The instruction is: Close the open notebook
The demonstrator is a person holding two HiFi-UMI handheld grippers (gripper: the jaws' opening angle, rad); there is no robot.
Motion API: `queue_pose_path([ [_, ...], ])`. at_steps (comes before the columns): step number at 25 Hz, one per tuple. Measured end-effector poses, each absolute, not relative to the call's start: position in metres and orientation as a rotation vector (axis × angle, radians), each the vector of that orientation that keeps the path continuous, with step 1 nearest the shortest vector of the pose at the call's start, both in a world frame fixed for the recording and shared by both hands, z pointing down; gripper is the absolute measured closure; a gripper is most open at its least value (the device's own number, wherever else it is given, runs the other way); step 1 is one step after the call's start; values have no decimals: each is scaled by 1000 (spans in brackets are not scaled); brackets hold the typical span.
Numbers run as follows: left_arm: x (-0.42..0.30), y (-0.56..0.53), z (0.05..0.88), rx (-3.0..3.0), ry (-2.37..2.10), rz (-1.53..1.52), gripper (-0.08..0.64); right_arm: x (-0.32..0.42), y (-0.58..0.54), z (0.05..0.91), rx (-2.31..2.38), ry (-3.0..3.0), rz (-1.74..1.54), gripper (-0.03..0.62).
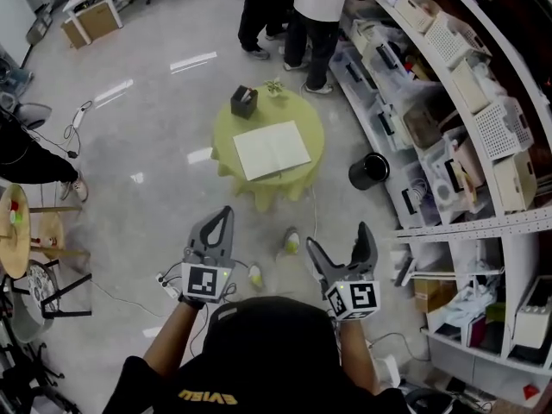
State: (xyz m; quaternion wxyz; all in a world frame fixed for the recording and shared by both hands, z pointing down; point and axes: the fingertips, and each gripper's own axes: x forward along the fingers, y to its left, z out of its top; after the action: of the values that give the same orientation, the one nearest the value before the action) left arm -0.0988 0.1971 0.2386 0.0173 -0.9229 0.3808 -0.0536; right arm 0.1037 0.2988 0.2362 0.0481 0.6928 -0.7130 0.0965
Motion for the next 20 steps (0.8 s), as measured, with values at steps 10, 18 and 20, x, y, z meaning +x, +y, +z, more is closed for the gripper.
queue_pose_path([
  [10,-68,106,261,-2865,1184,-255,554,138,199,264,2082,-2207,385,69],
  [18,-23,12,272,-2884,1241,-316,554,175,91,288,1986,-2245,502,87],
  [20,-19,-8,278,-2882,1294,-334,554,183,72,305,1930,-2235,531,100],
])
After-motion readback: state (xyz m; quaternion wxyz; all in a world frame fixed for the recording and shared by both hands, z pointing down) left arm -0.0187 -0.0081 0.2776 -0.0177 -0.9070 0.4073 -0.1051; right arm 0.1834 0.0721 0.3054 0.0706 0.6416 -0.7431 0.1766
